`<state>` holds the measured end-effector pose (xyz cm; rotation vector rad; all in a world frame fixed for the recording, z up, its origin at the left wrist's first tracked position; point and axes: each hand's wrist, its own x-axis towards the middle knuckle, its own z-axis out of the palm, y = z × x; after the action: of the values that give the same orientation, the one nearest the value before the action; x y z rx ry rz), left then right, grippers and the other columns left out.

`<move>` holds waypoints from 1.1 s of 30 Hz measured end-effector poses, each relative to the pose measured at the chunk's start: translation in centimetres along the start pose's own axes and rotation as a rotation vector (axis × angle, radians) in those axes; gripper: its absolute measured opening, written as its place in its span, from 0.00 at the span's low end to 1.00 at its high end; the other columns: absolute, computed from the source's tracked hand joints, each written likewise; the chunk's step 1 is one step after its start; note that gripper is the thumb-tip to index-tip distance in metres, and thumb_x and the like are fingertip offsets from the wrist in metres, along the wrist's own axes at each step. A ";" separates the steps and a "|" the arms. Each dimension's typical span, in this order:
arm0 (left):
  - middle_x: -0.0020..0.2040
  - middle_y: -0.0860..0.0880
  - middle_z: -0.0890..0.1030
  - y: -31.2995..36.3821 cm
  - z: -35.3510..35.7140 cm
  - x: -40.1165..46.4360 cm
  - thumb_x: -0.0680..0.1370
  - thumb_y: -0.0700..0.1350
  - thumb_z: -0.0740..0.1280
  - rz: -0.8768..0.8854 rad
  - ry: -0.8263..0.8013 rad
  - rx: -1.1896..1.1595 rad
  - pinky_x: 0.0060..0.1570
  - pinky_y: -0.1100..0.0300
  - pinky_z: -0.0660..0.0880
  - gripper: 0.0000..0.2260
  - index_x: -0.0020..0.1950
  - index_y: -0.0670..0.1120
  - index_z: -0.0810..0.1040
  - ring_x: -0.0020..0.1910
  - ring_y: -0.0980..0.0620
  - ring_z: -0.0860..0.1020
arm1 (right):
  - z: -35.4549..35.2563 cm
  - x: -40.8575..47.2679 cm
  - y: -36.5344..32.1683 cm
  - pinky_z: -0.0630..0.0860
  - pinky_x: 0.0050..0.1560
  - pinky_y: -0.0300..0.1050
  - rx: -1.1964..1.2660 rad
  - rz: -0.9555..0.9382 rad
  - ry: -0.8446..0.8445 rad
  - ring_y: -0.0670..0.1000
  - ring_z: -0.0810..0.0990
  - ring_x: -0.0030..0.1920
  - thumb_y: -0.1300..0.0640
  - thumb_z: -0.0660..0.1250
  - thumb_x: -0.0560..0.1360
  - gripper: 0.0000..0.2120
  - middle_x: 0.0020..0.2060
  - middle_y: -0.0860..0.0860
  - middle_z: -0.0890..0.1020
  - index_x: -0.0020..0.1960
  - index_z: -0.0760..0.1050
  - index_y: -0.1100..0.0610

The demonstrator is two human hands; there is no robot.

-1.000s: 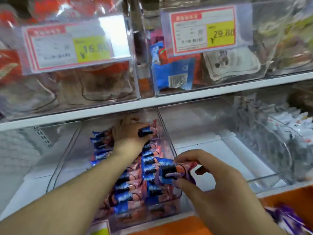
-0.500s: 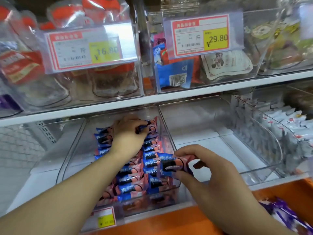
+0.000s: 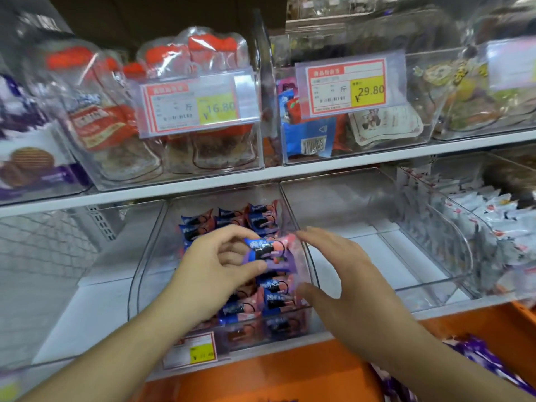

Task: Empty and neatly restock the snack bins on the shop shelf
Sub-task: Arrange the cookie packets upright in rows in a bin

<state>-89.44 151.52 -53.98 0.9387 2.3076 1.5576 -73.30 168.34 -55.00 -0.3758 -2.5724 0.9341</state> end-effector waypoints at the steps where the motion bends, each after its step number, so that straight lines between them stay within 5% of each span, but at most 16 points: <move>1: 0.43 0.51 0.82 -0.5 0.0 0.7 0.71 0.42 0.82 0.000 0.025 0.041 0.44 0.60 0.81 0.16 0.53 0.58 0.84 0.36 0.52 0.80 | 0.0 0.0 0.3 0.55 0.71 0.24 -0.031 -0.003 -0.023 0.27 0.53 0.73 0.48 0.72 0.80 0.33 0.71 0.21 0.59 0.78 0.60 0.30; 4: 0.47 0.53 0.82 -2.4 0.6 3.6 0.72 0.48 0.81 0.005 0.091 0.177 0.49 0.54 0.82 0.18 0.59 0.60 0.82 0.42 0.51 0.82 | -0.1 -0.1 1.1 0.66 0.67 0.25 -0.046 0.015 -0.083 0.23 0.53 0.65 0.50 0.70 0.82 0.34 0.62 0.15 0.55 0.77 0.56 0.26; 9: 0.56 0.54 0.84 -5.2 2.7 8.2 0.76 0.51 0.77 0.133 0.142 0.444 0.52 0.61 0.74 0.16 0.63 0.54 0.82 0.54 0.54 0.80 | 0.4 0.0 1.9 0.48 0.58 0.12 -0.079 -0.006 -0.084 0.16 0.48 0.63 0.50 0.70 0.82 0.34 0.60 0.13 0.55 0.76 0.55 0.25; 14: 0.59 0.51 0.76 -8.0 3.6 10.5 0.73 0.59 0.76 0.206 0.257 0.769 0.62 0.46 0.73 0.16 0.59 0.57 0.81 0.62 0.43 0.74 | 0.7 -0.2 2.9 0.48 0.58 0.13 -0.102 -0.034 -0.066 0.21 0.49 0.68 0.48 0.69 0.82 0.36 0.65 0.16 0.57 0.79 0.53 0.26; 17: 0.59 0.49 0.76 -8.0 3.9 10.4 0.72 0.56 0.78 0.256 0.342 0.862 0.62 0.48 0.65 0.17 0.58 0.53 0.85 0.62 0.42 0.69 | 0.7 -0.3 3.1 0.49 0.59 0.14 -0.114 -0.041 -0.061 0.22 0.51 0.69 0.48 0.70 0.81 0.36 0.64 0.15 0.57 0.78 0.53 0.26; 26: 0.62 0.53 0.77 -5.0 1.6 6.6 0.74 0.59 0.76 0.197 0.194 0.670 0.67 0.47 0.72 0.20 0.65 0.60 0.81 0.66 0.44 0.72 | 0.8 -0.1 3.4 0.51 0.65 0.21 -0.098 -0.049 -0.059 0.31 0.54 0.73 0.48 0.70 0.81 0.36 0.72 0.27 0.61 0.79 0.54 0.26; 29: 0.64 0.54 0.75 -3.2 0.9 1.8 0.76 0.57 0.74 0.212 0.142 0.555 0.68 0.61 0.67 0.19 0.67 0.62 0.80 0.68 0.52 0.69 | 0.3 -0.8 2.7 0.55 0.72 0.33 -0.108 -0.061 -0.008 0.42 0.58 0.78 0.47 0.72 0.80 0.34 0.77 0.39 0.65 0.79 0.60 0.31; 31: 0.63 0.56 0.74 -1.8 0.3 -2.7 0.77 0.54 0.74 0.276 0.120 0.460 0.62 0.72 0.65 0.16 0.64 0.58 0.82 0.62 0.61 0.72 | -0.3 -1.8 1.7 0.65 0.72 0.38 -0.098 -0.150 0.014 0.45 0.67 0.73 0.47 0.72 0.79 0.29 0.71 0.43 0.73 0.78 0.68 0.37; 33: 0.60 0.55 0.76 -1.5 -0.1 -7.5 0.77 0.49 0.75 0.363 0.113 0.381 0.53 0.72 0.71 0.12 0.60 0.54 0.84 0.56 0.62 0.76 | -0.5 -3.3 0.6 0.71 0.67 0.39 -0.045 -0.244 -0.025 0.43 0.73 0.66 0.50 0.72 0.78 0.24 0.65 0.45 0.77 0.73 0.75 0.45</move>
<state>-84.26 146.59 -56.65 1.4647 2.6915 1.3349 -70.04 167.80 -55.93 -0.0593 -2.5914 0.7985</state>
